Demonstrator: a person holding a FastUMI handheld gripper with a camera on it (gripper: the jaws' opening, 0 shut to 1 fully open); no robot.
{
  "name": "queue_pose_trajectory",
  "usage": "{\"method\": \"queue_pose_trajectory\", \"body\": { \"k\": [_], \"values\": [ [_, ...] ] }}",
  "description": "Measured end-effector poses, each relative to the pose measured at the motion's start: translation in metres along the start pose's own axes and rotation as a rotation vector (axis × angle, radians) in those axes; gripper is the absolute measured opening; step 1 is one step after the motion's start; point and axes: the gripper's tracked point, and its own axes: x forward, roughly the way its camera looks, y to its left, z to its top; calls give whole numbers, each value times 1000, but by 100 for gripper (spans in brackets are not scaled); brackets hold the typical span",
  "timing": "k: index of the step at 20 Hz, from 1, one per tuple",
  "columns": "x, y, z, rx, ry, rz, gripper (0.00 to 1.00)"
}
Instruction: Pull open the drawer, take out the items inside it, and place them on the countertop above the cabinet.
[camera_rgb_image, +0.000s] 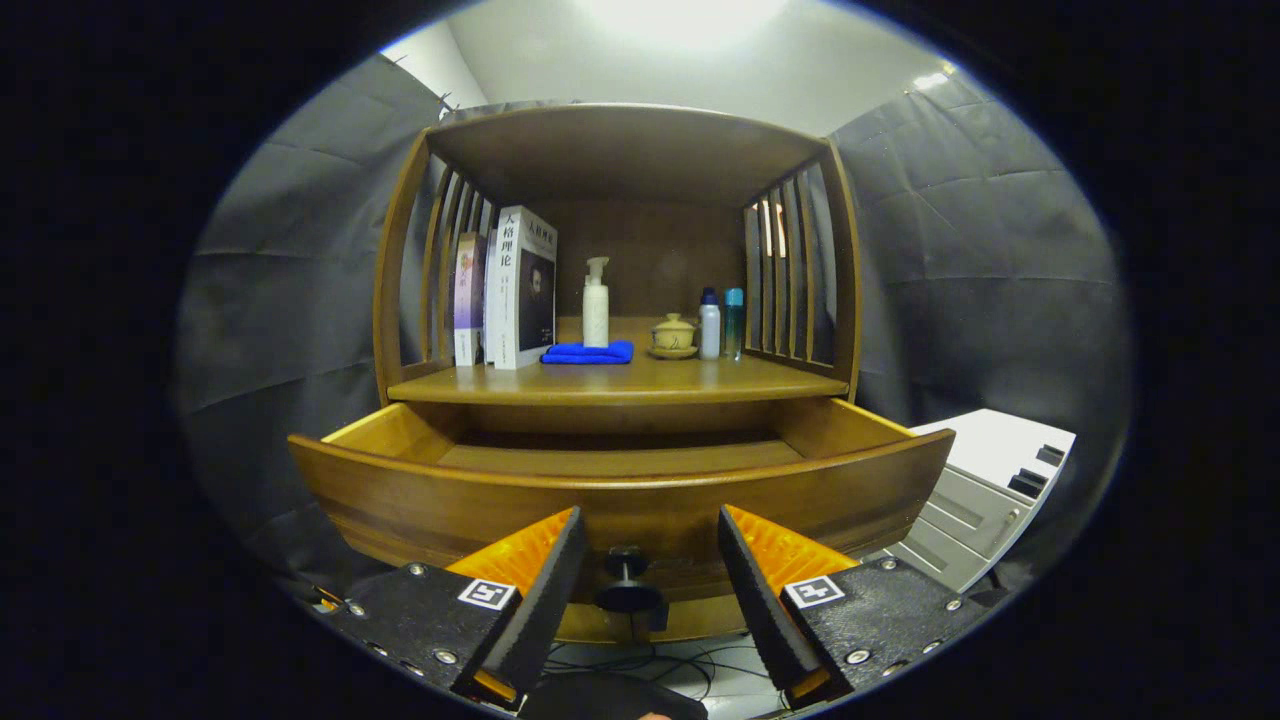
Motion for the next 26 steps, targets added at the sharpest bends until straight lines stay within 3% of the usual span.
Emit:
{"method": "queue_pose_trajectory", "body": {
  "k": [6,15,22,26],
  "values": [
    [18,16,37,36,-13,28,86],
    [82,36,64,7,113,-33,86],
    [119,1,13,-36,405,-236,86],
    [141,14,-23,-55,552,-211,86]
  ]
}}
